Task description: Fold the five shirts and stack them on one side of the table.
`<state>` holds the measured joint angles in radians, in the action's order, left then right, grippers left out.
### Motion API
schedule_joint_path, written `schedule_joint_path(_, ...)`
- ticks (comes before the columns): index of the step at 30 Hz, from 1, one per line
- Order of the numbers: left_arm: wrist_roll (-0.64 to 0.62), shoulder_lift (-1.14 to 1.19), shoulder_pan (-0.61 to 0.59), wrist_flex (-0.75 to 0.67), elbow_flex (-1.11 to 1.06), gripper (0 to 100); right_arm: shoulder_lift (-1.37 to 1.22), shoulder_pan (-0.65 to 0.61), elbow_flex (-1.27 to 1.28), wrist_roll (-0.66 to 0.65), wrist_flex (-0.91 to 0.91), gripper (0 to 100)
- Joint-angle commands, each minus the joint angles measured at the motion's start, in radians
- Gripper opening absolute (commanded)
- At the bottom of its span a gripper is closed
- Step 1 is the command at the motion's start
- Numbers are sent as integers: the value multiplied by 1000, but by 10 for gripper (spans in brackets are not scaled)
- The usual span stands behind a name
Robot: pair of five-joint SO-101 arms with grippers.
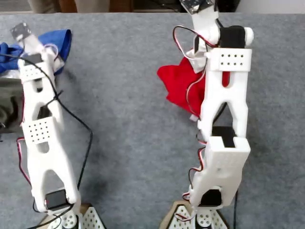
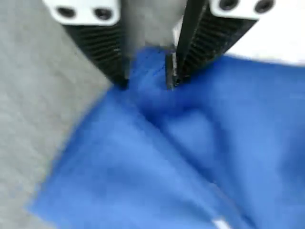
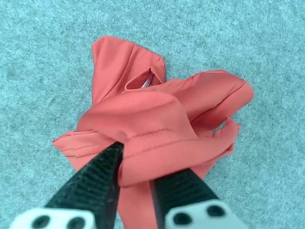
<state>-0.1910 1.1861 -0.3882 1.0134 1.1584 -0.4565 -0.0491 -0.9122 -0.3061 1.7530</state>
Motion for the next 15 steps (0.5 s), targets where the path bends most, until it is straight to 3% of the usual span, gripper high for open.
schedule_joint_path(1, -9, 2, -118, -55, 9, 19, 64, -13, 1, -8, -20, 5)
schedule_joint_path(8, -9, -4, -330, 69, 144, 21, -24, -18, -5, -8, -21, 5)
schedule_joint_path(15, -9, 5, -451, 173, 235, 22, -18, -59, -54, -3, -15, 5)
